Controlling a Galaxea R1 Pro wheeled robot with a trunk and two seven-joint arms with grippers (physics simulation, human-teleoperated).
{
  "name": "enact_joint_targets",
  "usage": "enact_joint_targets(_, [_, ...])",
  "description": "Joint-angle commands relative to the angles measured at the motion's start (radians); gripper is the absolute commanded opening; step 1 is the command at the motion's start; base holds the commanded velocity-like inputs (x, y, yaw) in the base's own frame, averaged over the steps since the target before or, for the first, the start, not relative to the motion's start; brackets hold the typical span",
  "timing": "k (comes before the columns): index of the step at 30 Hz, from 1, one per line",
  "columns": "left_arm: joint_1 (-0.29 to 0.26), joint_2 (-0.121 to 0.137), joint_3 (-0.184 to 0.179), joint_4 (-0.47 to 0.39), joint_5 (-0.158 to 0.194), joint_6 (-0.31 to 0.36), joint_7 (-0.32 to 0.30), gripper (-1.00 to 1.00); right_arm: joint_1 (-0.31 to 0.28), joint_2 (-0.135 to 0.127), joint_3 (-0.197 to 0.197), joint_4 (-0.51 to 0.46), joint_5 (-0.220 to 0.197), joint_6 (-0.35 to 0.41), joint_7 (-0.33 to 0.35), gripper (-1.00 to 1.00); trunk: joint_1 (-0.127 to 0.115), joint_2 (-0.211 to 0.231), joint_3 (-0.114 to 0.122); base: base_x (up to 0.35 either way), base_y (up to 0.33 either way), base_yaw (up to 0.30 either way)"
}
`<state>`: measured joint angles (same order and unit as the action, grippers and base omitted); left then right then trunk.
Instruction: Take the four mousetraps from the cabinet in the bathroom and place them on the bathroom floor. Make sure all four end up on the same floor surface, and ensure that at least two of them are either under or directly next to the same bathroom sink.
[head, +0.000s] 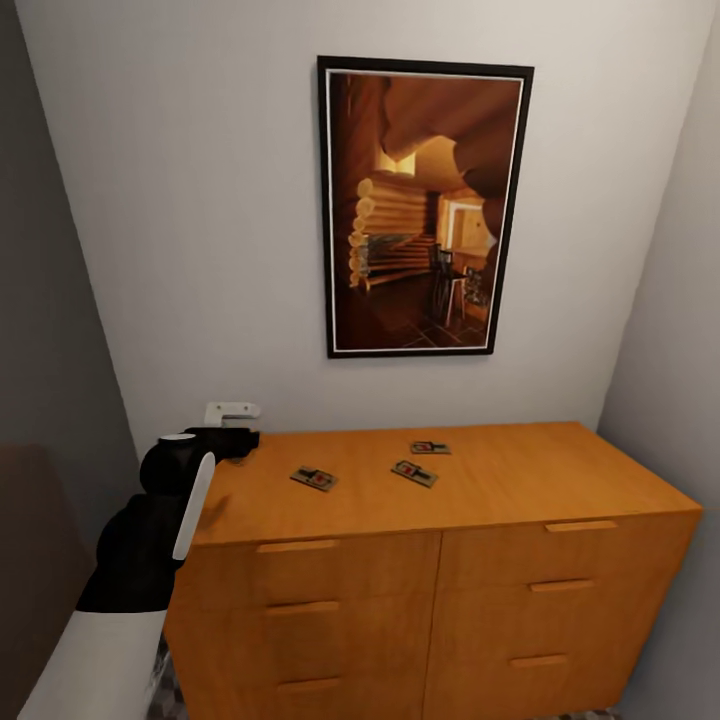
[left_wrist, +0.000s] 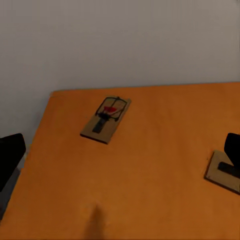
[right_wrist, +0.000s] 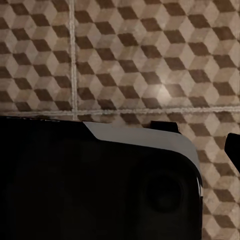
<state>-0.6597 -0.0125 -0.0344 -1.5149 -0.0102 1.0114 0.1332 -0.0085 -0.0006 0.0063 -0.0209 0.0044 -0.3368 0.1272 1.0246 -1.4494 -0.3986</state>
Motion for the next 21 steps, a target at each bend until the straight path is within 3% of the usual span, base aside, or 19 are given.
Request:
enact_joint_targets(1, [-0.001,0.000,-0.001,-0.001,-0.001,0.004,0.003,1.00,-0.001,0.000,0.000,0.001,0.000,-0.003,0.002,1.00,0.000,-0.001,-0.001,0.199,0.227,0.000])
enact_joint_targets(12, [0.004,0.000,-0.001,0.003,-0.001,0.004,0.003,1.00,-0.001,0.001,0.000,0.001,0.000,-0.002,0.001,1.00,0.000,-0.001,-0.001,0.171,0.247,0.000])
enact_joint_targets(21, [0.018,0.000,-0.001,0.006,-0.001,0.004,0.003,1.00,-0.001,0.001,0.000,0.001,0.000,-0.002,0.001,1.00,0.000,-0.001,-0.001,0.045,0.181,0.000])
